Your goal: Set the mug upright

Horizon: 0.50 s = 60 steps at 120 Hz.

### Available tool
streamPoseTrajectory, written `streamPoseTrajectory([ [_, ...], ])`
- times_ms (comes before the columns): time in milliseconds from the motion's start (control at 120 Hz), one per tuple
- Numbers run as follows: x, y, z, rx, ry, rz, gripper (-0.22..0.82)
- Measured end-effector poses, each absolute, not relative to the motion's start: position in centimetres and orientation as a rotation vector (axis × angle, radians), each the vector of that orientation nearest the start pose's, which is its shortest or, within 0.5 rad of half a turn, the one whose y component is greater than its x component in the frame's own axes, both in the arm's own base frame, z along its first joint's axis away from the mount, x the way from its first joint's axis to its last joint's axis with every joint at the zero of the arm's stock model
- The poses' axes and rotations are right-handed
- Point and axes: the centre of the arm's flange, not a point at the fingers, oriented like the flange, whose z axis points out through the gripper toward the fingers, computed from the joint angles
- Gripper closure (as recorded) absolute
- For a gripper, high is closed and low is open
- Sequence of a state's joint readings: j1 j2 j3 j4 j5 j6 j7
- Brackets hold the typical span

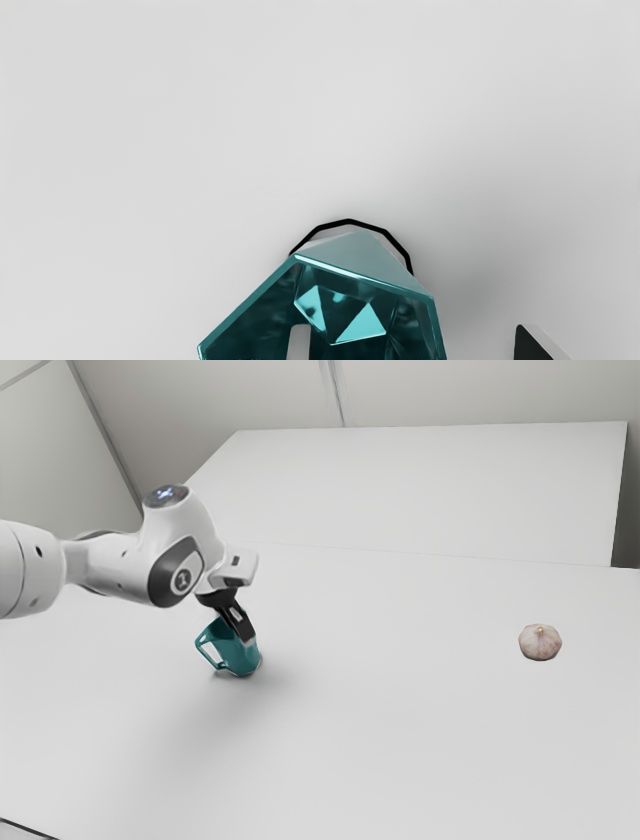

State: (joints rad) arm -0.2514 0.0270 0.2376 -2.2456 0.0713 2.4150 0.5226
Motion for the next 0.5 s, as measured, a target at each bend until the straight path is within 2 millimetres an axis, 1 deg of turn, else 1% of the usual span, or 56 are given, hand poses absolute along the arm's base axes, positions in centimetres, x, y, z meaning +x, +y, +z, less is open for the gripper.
streamPoseTrajectory([
  [100,54.4,-0.9,39.3,-2.903,0.879,-0.253,0.15],
  [167,55.7,-1.0,42.1,-2.887,0.873,-0.316,0.13],
  [233,57.3,-1.0,45.3,-2.874,0.857,-0.379,0.10],
  [308,60.1,-1.2,48.6,-2.875,0.826,-0.418,0.07],
  [342,61.4,-1.7,49.7,-2.890,0.814,-0.419,0.06],
  [375,62.6,-2.7,50.7,-2.909,0.811,-0.413,0.05],
  [417,63.7,-3.8,51.9,-2.939,0.799,-0.391,0.04],
  [475,64.9,-4.0,53.5,-2.984,0.751,-0.339,0.03],
  [500,65.1,-3.9,53.9,-3.003,0.729,-0.310,0.03],
])
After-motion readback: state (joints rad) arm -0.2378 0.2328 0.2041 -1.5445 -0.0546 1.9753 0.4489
